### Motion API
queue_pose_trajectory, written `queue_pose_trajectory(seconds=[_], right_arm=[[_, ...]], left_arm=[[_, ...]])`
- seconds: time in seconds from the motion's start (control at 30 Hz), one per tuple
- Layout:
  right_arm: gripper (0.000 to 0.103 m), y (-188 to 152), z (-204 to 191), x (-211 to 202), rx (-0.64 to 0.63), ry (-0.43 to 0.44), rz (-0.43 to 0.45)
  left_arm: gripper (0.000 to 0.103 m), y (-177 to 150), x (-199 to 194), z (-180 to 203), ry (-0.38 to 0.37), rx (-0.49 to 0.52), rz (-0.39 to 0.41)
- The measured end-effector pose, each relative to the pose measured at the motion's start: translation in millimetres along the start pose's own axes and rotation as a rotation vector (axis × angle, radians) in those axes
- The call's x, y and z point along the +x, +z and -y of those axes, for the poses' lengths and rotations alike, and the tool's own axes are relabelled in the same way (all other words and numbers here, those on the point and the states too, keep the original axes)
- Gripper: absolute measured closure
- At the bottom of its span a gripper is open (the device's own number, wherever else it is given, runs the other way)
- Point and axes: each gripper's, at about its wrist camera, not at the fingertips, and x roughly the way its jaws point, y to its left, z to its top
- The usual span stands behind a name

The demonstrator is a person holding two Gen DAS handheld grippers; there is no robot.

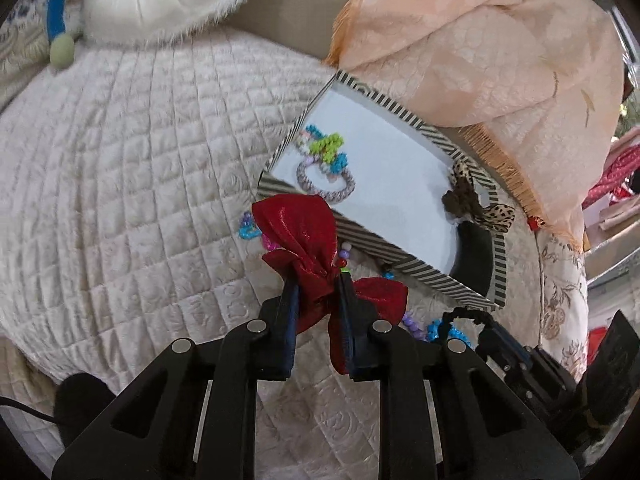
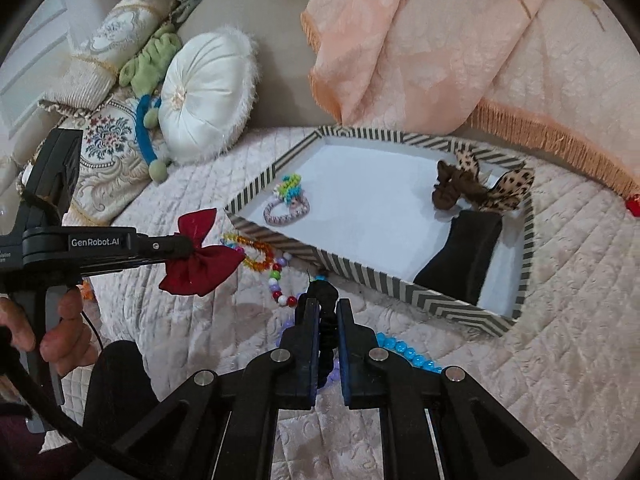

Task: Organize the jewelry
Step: 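Grasp red satin bow with left tool while right tool grips black scrunchie, then carry red bow and black scrunchie into the striped tray and open both tools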

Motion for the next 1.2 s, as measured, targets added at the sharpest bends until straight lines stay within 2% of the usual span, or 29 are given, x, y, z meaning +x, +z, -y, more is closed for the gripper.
queue_pose_trajectory(seconds=[0.37, 1.2], right_arm=[[0.096, 8, -2, -22, -0.004, -0.01, 0.037], [0.096, 18, 13, -26, 0.009, -0.038, 0.043]], left_arm=[[0.086, -1, -18, 18, 0.031, 0.062, 0.045], [0.086, 6, -12, 28, 0.062, 0.102, 0.05]])
